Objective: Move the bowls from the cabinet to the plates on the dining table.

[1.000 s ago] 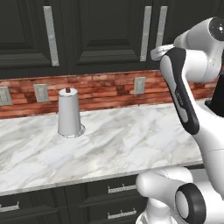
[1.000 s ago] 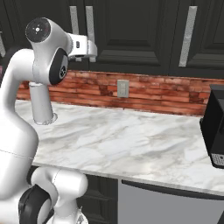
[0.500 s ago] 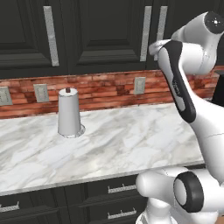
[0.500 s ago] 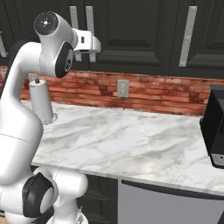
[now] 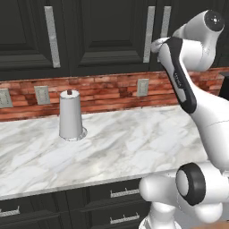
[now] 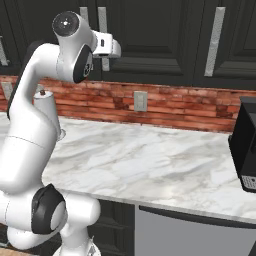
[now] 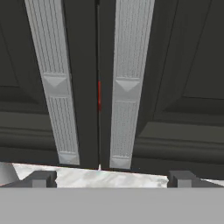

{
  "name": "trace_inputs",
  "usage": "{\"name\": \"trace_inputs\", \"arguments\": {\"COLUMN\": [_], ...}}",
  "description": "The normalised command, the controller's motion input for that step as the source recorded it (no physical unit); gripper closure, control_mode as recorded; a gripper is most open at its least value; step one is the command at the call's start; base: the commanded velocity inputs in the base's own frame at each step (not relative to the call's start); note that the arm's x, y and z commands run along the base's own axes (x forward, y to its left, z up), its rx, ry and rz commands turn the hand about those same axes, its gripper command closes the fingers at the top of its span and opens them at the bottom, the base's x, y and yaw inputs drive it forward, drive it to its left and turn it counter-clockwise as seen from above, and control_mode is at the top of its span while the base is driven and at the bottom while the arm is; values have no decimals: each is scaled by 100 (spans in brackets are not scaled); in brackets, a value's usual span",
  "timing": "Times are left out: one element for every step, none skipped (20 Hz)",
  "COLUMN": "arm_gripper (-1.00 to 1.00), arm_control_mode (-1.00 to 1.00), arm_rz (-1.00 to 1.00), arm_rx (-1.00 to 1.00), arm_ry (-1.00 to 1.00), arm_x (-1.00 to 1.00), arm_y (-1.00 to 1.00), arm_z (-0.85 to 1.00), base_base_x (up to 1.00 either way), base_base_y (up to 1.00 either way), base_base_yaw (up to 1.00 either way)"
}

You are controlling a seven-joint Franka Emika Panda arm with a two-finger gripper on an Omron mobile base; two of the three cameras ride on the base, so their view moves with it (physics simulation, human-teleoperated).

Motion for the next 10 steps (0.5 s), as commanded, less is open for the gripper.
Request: {"name": "trace_inputs", "arguments": {"arm_gripper": [-100, -100, -100, -100, -100, -100, -100, -100, -100, -100], "arm_control_mode": [-100, -100, -100, -100, -100, -100, -100, -100, -100, -100], "arm_rz": [1, 1, 1, 1, 1, 1, 1, 1, 1, 0], "arm_rx": [2, 2, 1, 2, 2, 1, 1, 1, 1, 1], "arm_ry": [0, 0, 0, 0, 0, -1, -1, 0, 0, 0], "arm_x": [34, 33, 32, 32, 32, 31, 29, 31, 30, 31], "arm_y": [-2, -1, 0, 0, 0, 0, 0, -1, -1, 0], "arm_z": [0, 0, 0, 0, 0, 0, 0, 0, 0, 0], "base_base_x": [0, 0, 0, 0, 0, 0, 0, 0, 0, 0], "base_base_y": [0, 0, 0, 0, 0, 0, 0, 0, 0, 0], "base_base_yaw": [0, 0, 0, 0, 0, 0, 0, 0, 0, 0]}}
